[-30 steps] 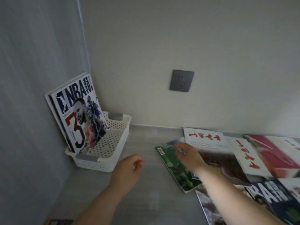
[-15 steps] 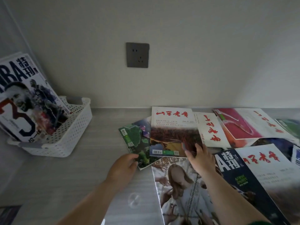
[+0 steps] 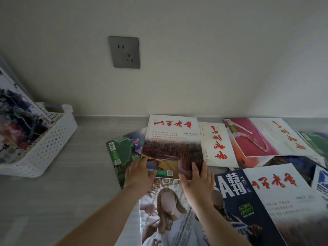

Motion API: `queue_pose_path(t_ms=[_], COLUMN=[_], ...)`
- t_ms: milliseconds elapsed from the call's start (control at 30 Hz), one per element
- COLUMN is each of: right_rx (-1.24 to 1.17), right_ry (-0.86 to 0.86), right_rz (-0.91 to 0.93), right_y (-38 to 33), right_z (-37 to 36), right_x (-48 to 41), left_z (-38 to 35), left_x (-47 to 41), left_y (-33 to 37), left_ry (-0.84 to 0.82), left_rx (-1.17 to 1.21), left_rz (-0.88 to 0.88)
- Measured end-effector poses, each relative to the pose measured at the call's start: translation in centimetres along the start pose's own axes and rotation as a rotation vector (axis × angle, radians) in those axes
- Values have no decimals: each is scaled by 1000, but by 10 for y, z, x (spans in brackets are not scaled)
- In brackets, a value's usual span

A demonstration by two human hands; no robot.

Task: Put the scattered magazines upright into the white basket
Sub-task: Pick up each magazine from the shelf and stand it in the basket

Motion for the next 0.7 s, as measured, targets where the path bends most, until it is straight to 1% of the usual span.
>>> queue_pose_path(t_ms=[67,100,167,200,300,367,467,567,633,700], right_rx=[-11,-15,-8,5,14,3,-15,-80,-175,-315], right_ry=[7,11,20,20,23,29,39,54,68,90], right_rz=[2,2,7,15,27,27,29,26,25,6], right_y=[0,0,1,1,1,1,1,1,2,4], right_z=[-1,-1,-1,-2,-2,-1,0,3,10,20], right_x=[-1,-1,-1,-1,0,1,1,3,4,3], left_z=[2,5,12,15,20,20,21,26,32,41], left_x=[-4,-5,-10,-13,-17,-14,-5,5,12,19], left_y=[4,6,13,17,23,23,21,21,23,23], left_ry=[125,171,198,165,-7,-43,12,73,103,139], left_rx=[187,321,604,686,745,759,765,862,910,911], left_rz=[39,61,142,185,248,256,237,217,211,176])
Point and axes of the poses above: each hand's wrist, its own x-axis away from the middle knuckle, its own z-axis out of the back of the hand, y = z × x, the point moved 1 cm from there along -x, towards the middle knuckle, and after that the axes turned 11 degrees about x, right-handed, at the moved point
